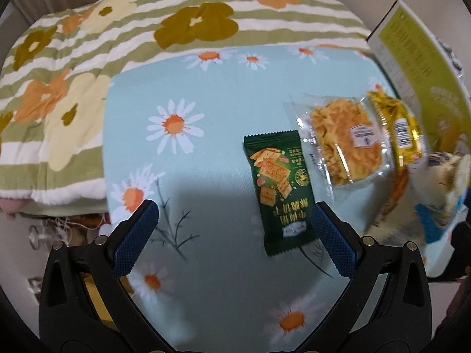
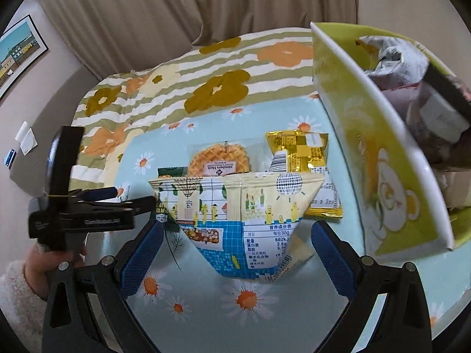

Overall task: Organize snacks
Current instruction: 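Grasp the green cracker packet with the left tool while the right tool grasps the blue-white bag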

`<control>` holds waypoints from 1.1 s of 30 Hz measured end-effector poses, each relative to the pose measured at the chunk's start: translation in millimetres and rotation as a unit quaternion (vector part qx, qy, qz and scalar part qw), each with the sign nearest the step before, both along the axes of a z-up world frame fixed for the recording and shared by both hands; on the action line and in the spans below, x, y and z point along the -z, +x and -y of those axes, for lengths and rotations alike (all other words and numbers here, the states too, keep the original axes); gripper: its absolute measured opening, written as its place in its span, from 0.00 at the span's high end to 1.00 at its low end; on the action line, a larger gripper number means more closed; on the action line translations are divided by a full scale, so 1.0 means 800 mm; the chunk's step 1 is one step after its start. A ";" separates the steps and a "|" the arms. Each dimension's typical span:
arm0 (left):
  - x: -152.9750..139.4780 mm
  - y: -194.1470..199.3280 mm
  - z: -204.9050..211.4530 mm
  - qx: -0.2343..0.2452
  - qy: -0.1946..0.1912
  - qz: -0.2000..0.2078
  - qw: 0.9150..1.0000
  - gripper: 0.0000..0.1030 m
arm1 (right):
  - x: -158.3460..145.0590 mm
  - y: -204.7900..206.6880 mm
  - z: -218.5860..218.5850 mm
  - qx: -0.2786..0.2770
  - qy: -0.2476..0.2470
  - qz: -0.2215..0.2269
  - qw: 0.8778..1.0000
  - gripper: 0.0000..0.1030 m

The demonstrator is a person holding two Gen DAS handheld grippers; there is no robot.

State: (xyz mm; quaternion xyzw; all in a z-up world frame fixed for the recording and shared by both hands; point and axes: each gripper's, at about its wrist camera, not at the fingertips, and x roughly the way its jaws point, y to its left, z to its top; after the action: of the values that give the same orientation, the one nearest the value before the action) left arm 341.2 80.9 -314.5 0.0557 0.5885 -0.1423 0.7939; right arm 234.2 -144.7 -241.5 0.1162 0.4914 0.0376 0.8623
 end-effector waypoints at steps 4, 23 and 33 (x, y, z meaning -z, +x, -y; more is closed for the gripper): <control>0.014 0.008 0.016 0.003 0.008 -0.007 1.000 0.01 | 0.009 0.006 0.000 -0.002 -0.002 -0.005 1.000 0.03; 0.022 0.014 0.044 0.012 0.042 -0.010 0.999 0.17 | 0.045 0.013 -0.011 -0.033 -0.054 -0.037 0.997 0.03; 0.010 0.016 0.032 0.016 0.032 0.002 0.999 0.60 | 0.060 0.020 -0.039 -0.096 -0.123 -0.042 0.987 0.03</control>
State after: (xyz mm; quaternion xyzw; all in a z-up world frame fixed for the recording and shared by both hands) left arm 354.3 55.2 -322.4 0.0909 0.5898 -0.1358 0.7908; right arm 250.6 -113.2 -289.5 -0.0374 0.5367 0.0548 0.8411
